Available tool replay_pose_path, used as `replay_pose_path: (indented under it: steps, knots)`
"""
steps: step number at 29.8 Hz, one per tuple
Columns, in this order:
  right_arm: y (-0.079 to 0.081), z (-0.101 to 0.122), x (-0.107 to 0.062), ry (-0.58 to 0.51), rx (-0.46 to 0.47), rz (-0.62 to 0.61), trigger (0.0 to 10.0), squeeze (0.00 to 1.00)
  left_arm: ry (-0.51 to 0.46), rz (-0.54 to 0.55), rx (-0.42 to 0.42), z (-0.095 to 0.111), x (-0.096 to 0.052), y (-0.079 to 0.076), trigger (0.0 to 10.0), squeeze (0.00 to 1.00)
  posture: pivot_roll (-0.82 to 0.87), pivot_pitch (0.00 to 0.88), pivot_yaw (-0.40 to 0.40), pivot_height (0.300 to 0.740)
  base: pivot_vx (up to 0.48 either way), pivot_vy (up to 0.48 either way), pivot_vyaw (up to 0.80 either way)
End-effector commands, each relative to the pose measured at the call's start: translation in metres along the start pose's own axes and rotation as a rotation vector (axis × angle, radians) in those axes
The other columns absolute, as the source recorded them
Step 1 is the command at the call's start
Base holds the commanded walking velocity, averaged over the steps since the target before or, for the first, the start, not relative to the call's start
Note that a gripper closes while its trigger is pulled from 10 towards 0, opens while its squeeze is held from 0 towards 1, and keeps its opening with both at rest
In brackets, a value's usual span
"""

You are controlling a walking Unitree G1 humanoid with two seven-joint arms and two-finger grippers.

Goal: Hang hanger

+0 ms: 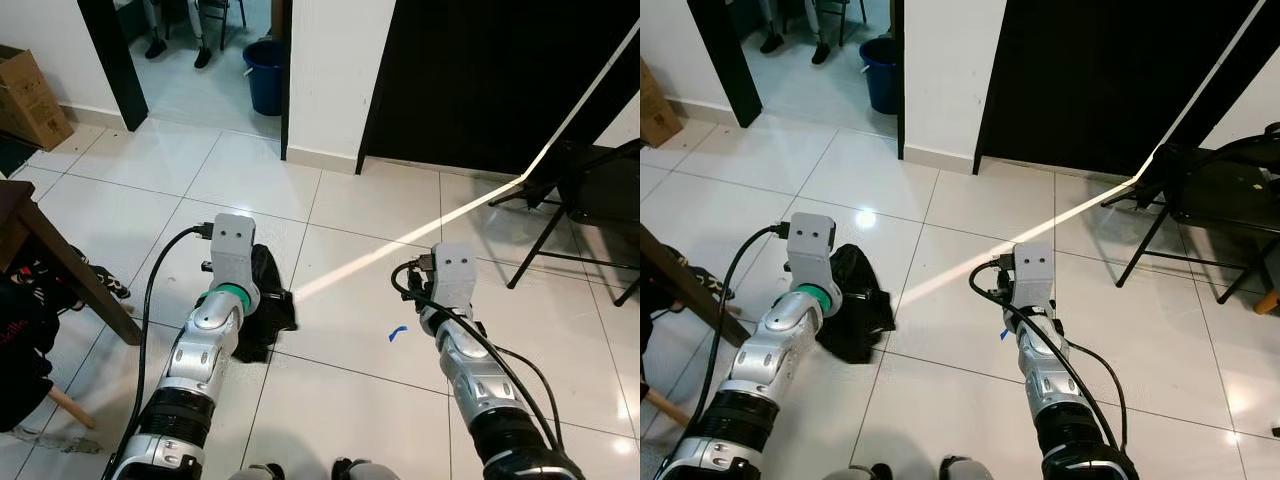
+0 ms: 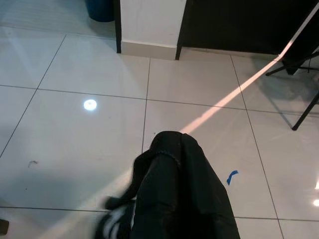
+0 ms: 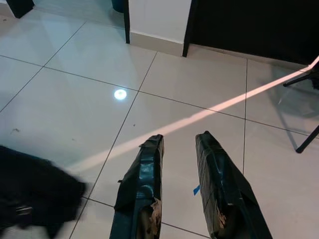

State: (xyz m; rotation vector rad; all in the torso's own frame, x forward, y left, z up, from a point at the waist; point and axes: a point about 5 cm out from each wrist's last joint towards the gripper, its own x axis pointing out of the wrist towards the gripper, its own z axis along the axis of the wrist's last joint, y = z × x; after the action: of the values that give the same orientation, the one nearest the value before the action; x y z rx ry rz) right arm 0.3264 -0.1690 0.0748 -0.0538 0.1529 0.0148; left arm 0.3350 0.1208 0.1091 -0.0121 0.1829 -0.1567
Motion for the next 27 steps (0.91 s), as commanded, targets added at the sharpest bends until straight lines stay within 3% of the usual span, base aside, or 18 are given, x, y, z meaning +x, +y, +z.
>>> replay_pose_path:
  steps: [1, 11, 18, 19, 23, 27]
  knots:
    - [-0.004, -0.005, -0.0018, 0.024, 0.013, -0.017, 10.0, 0.0, 0.007, -0.005, -0.001, -0.001, 0.0007, -0.0013, 10.0, 0.0, -0.04, 0.034, 0.014, 0.74, 0.0, -0.3, 0.0]
    - [-0.0028, -0.0046, -0.0013, 0.022, 0.011, -0.01, 10.0, 0.0, 0.008, -0.001, -0.002, -0.0005, 0.0008, -0.0008, 10.0, 0.0, -0.04, 0.026, 0.009, 0.74, 0.0, -0.299, 0.0]
    - [-0.0023, -0.0039, -0.001, 0.019, 0.01, -0.007, 10.0, 0.0, 0.009, 0.001, -0.004, -0.0011, 0.0002, -0.0003, 10.0, 0.0, -0.04, 0.025, 0.009, 0.74, 0.0, 0.0, 0.0]
    - [-0.0019, -0.0038, -0.001, 0.019, 0.01, -0.006, 10.0, 0.0, 0.017, 0.009, -0.041, -0.0027, -0.0005, 0.0015, 10.0, 0.0, -0.04, 0.02, 0.005, 0.74, 0.0, 0.0, 0.0]
    - [-0.0008, -0.0035, -0.0008, 0.018, 0.008, 0.0, 10.0, 0.0, 0.044, 0.028, -0.094, -0.0067, -0.0019, 0.0068, 10.0, 0.0, -0.04, 0.015, 0.002, 0.74, 0.0, 0.48, 0.0]
    - [-0.0001, -0.0033, -0.0005, 0.018, 0.007, 0.005, 10.0, 0.0, 0.045, 0.03, -0.064, -0.0067, -0.0021, 0.0072, 10.0, 0.0, -0.04, 0.011, 0.0, 0.74, 0.0, 0.24, 0.0]
